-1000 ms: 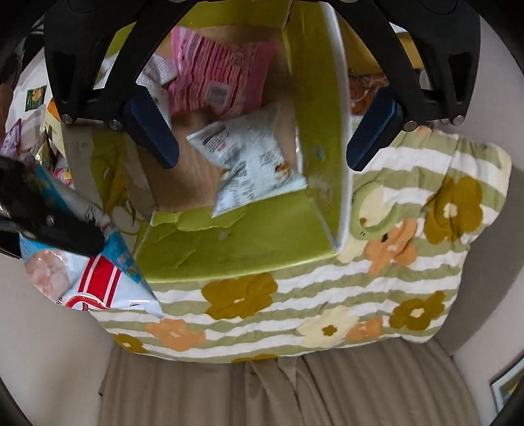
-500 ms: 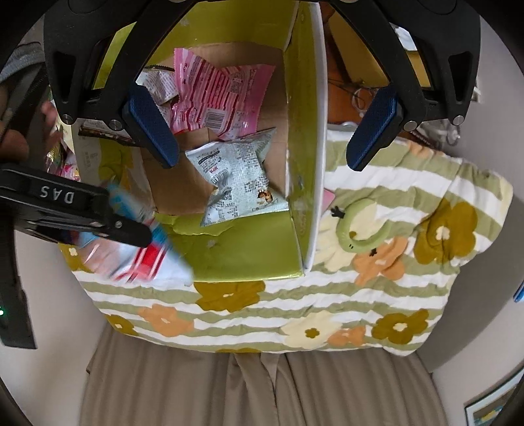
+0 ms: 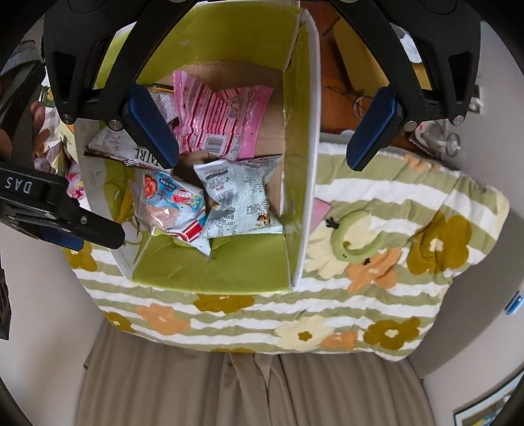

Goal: Organize snacks
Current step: 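Lower the shrimp-flake bag into the box and open the right tool, then move both tools back toward the remaining snacks on the table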

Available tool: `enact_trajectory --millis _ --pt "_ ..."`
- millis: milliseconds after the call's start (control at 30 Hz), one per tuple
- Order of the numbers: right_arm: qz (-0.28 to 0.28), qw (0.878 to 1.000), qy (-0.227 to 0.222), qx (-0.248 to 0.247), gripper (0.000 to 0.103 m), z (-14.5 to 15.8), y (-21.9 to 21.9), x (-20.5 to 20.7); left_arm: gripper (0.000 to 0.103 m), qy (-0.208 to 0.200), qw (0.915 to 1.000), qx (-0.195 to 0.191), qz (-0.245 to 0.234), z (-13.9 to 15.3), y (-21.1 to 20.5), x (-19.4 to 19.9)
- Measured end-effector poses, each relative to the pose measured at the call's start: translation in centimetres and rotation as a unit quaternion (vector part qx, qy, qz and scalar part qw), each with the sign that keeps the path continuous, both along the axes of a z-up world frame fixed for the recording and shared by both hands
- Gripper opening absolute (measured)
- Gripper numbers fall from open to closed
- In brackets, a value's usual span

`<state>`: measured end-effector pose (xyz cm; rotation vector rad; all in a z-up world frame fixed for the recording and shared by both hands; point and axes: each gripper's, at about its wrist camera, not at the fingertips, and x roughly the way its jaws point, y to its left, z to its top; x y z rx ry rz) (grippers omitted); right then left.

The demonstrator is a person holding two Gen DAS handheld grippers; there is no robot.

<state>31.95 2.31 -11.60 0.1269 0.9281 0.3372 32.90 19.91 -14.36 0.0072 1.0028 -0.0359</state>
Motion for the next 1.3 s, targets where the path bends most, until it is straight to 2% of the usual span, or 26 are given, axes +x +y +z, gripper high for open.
enact_trajectory --millis 300,533,700,800,933,1133,1300 --pt "-0.006 0.999 -0.041 0.008 0.102 4.0 0.2 -3.9 0.102 -0.05 0.9987 0.002 -0.006 3.8 0.4 -3.7" --pt "-0.022 0.996 -0.082 0.009 0.102 6.9 -0.5 -8.6 0.102 -0.09 0.9957 0.004 -0.021 6.5 -0.3 -7.7" --pt "-0.052 0.992 -0.116 -0.015 0.102 8.3 -2.0 -12.6 0.102 -0.12 0.9916 0.009 -0.047 8.1 -1.9 -10.3" --pt "-0.077 0.988 -0.129 -0.02 0.102 9.0 -3.5 -15.0 0.102 -0.14 0.9879 0.018 -0.064 8.7 -3.5 -11.5" --pt "-0.113 0.982 -0.14 -0.055 0.102 9.9 -5.9 -17.5 0.102 -0.152 0.9852 0.014 -0.079 9.2 -5.9 -12.4" --pt "-0.152 0.977 -0.134 -0.071 0.102 9.6 -12.4 -20.5 0.102 -0.145 0.9825 -0.013 -0.116 8.8 -11.3 -13.4" --pt "-0.161 0.976 -0.123 -0.081 0.102 8.4 -18.0 -22.2 0.102 -0.118 0.9832 -0.031 -0.136 6.7 -17.6 -13.7"
